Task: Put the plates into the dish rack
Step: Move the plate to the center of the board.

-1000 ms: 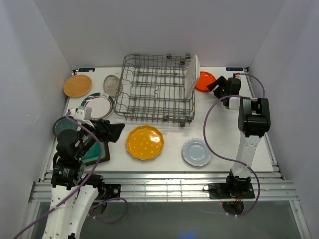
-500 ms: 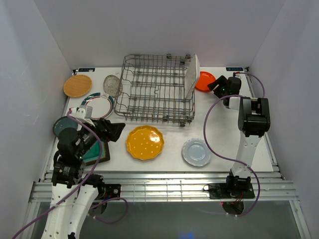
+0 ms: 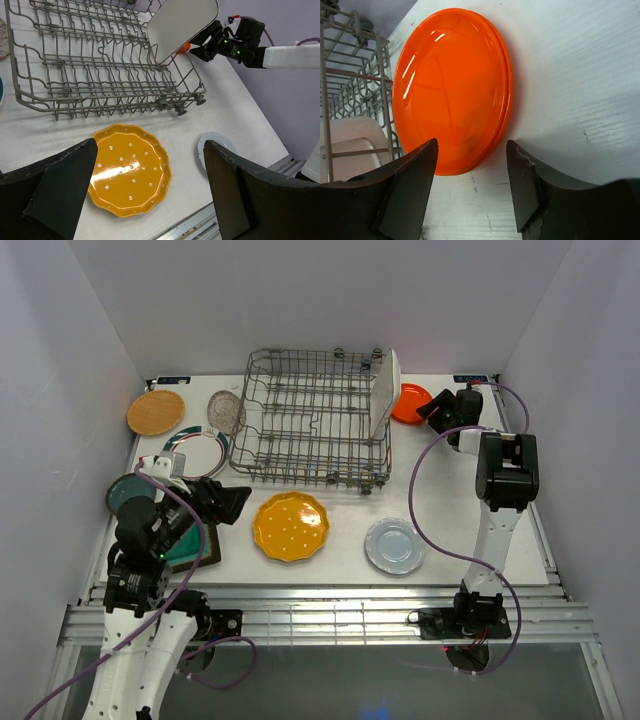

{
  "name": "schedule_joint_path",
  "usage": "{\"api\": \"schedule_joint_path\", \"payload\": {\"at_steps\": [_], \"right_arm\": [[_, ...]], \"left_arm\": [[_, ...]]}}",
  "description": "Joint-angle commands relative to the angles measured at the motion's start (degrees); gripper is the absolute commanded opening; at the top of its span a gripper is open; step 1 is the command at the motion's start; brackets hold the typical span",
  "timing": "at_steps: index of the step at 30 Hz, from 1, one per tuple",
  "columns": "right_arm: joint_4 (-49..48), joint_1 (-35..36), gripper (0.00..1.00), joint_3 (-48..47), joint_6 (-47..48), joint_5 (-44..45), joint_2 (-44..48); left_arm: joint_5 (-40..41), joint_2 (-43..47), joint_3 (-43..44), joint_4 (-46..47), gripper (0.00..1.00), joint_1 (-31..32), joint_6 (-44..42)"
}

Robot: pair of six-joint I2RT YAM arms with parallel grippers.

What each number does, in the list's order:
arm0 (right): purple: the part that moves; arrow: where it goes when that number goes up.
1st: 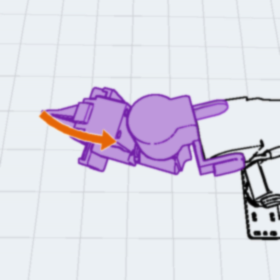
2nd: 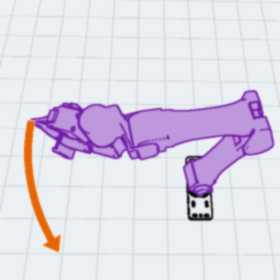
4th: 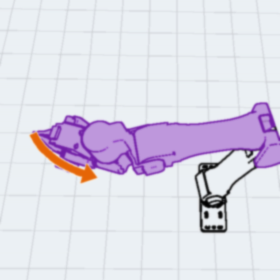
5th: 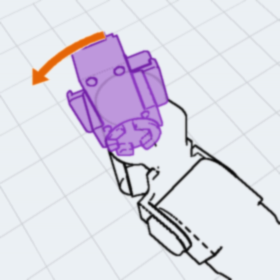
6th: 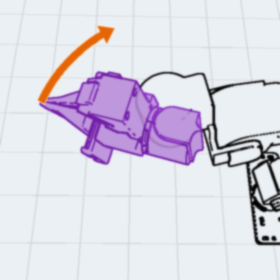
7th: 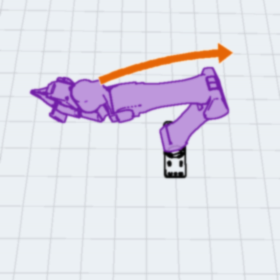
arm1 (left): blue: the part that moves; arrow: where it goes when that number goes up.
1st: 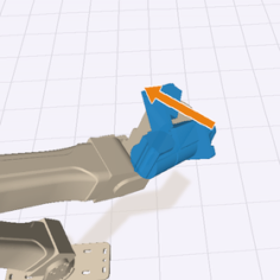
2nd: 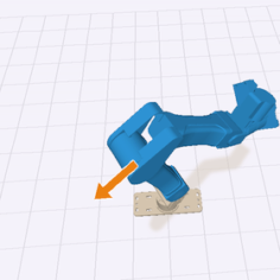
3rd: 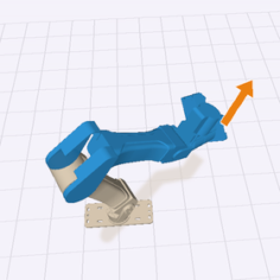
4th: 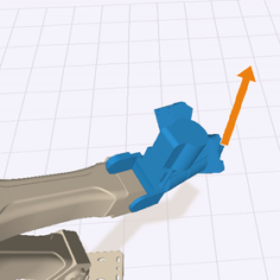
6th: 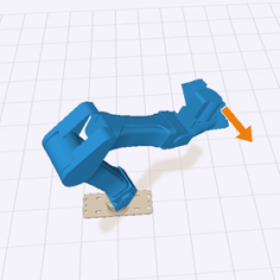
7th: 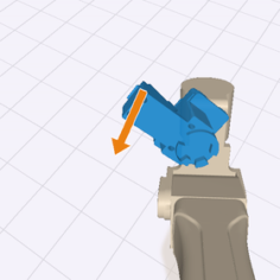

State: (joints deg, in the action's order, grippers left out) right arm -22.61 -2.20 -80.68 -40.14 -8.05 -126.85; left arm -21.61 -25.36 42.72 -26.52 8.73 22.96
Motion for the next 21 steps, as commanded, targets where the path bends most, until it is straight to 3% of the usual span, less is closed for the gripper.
{"api": "schedule_joint_path", "payload": {"at_steps": [1,21], "right_arm": [[1.8,-0.1,0.63,-2.1,-1.0,0.3,-0.5],[4.2,-0.1,0.57,-6.9,-4.6,-1.9,-4.6]], "left_arm": [[-0.2,-0.1,-0.4,0.7,0.98,0.1,-0.3],[-0.7,0.0,-0.3,0.8,0.98,0.1,-0.4]]}}
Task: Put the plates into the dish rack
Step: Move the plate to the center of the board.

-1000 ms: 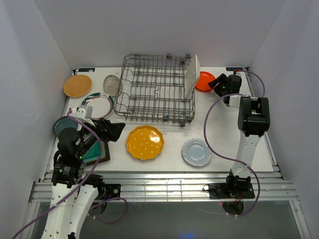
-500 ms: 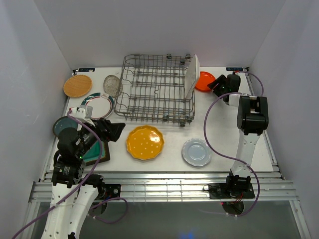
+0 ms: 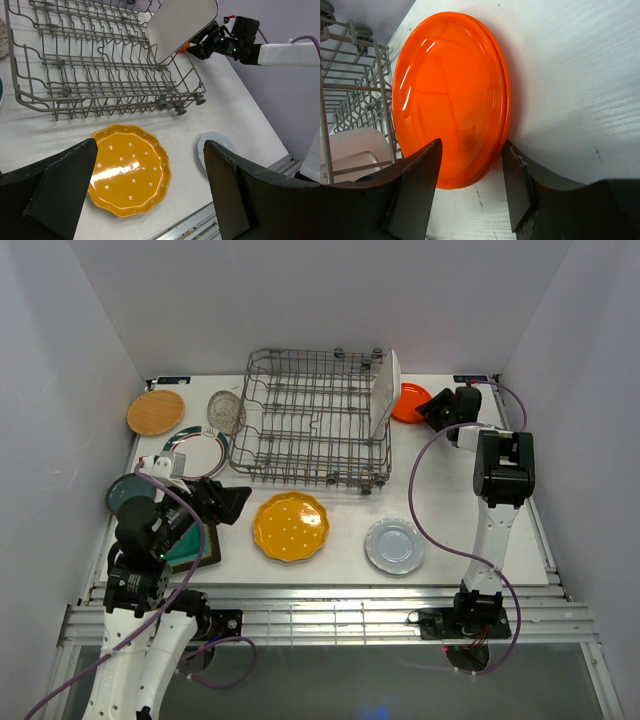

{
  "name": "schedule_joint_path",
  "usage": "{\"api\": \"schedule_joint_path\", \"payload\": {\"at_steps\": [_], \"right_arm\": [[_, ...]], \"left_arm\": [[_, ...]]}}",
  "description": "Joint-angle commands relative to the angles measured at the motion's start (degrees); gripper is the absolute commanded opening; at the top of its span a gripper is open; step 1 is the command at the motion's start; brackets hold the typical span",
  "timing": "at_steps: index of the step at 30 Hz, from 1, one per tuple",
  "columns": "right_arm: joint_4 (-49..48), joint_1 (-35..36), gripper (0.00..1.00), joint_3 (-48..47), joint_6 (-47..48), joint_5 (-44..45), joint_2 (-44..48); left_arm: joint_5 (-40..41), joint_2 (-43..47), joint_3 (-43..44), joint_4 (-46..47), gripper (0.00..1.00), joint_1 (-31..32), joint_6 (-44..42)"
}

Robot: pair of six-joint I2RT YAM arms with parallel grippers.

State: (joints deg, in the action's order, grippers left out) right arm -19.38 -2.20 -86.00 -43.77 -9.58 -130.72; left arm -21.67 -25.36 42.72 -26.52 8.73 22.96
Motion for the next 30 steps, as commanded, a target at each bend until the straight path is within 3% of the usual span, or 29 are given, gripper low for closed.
{"api": "schedule_joint_path", "payload": {"at_steps": [1,8,30], "right_arm": [[1.0,-0.2,0.54,-1.4,-1.1,-0.3,-0.6],[1.2,-0.2,0.4,-0.7,-1.7,-0.3,-0.1],[1.0,-1.1,0.2,5.2,-4.9,-0.1,6.1]], "left_arm": [[-0.7,0.1,-0.3,0.7,0.98,0.1,-0.4],[-0.6,0.6,-0.3,0.8,0.98,0.1,-0.5],[-0.7,1.8,-0.1,0.8,0.98,0.1,-0.5]]}}
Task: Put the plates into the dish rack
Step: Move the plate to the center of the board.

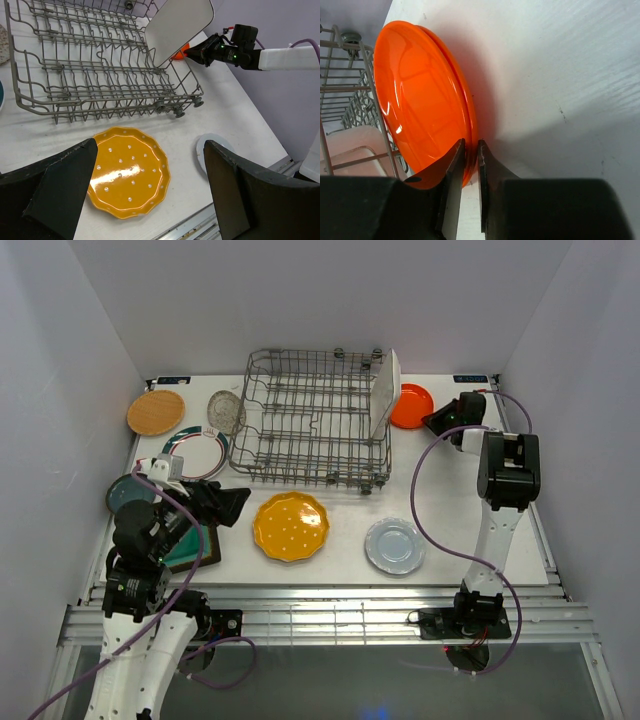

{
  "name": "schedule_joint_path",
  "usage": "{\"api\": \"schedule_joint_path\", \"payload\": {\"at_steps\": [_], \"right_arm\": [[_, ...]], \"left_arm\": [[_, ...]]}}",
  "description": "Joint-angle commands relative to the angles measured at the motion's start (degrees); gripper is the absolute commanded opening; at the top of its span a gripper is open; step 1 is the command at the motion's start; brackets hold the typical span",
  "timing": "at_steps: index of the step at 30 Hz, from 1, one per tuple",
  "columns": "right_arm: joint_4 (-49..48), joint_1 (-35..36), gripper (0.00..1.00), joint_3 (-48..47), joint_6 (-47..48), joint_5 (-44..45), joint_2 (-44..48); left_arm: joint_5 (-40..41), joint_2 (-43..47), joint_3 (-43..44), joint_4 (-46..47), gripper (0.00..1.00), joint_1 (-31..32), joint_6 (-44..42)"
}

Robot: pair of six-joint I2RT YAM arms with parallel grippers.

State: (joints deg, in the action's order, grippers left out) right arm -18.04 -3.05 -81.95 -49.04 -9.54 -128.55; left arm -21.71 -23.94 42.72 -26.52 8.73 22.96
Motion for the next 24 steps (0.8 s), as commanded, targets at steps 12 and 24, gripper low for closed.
{"api": "schedule_joint_path", "payload": {"at_steps": [12,24], "right_arm": [[-0.4,-0.9,0.17,14.0,0.4,2.8,15.5],[-2.7,-1.0,0.15,32.9,0.3,4.1,29.7]], "left_arm": [[-1.0,1.1,-0.2,0.8,0.98,0.1,-0.5],[-1.3,1.0,-0.2,0.9,0.98,0.1,-0.6]]}}
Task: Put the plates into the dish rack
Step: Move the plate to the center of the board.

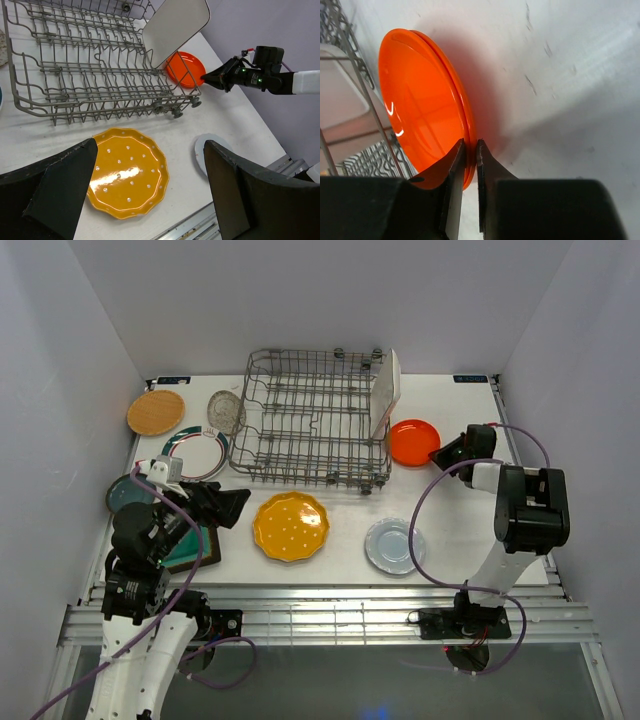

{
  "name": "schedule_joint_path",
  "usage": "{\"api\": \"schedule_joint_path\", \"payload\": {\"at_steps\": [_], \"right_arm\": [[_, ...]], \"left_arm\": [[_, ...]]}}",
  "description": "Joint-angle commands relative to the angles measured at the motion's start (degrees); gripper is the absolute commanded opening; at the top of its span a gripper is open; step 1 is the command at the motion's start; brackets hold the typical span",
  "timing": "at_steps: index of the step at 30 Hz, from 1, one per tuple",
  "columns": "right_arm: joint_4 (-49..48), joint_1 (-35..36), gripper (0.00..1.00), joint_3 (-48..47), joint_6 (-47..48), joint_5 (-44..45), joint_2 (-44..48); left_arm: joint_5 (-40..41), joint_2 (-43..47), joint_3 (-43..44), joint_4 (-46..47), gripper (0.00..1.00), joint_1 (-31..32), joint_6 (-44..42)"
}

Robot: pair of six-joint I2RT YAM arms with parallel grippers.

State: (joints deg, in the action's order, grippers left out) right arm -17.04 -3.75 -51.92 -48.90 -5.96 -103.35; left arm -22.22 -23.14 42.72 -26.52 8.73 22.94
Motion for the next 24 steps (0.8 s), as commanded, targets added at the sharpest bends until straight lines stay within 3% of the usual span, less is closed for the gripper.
{"api": "schedule_joint_path", "payload": {"at_steps": [1,12,24], "right_arm": [[-3.7,-0.3,0.15,4.2,0.3,0.6,5.4],[-4.9,-0.3,0.17,21.8,1.6,7.1,21.9],[-3.3,-0.3,0.23,27.8,4.1,9.1,29.5]], "left_arm": [[-0.8,0.2,-0.2,0.8,0.98,0.1,-0.6],[-0.9,0.5,-0.1,0.9,0.98,0.1,-0.6],[-1.2,0.4,-0.1,0.9,0.98,0.1,-0.7]]}}
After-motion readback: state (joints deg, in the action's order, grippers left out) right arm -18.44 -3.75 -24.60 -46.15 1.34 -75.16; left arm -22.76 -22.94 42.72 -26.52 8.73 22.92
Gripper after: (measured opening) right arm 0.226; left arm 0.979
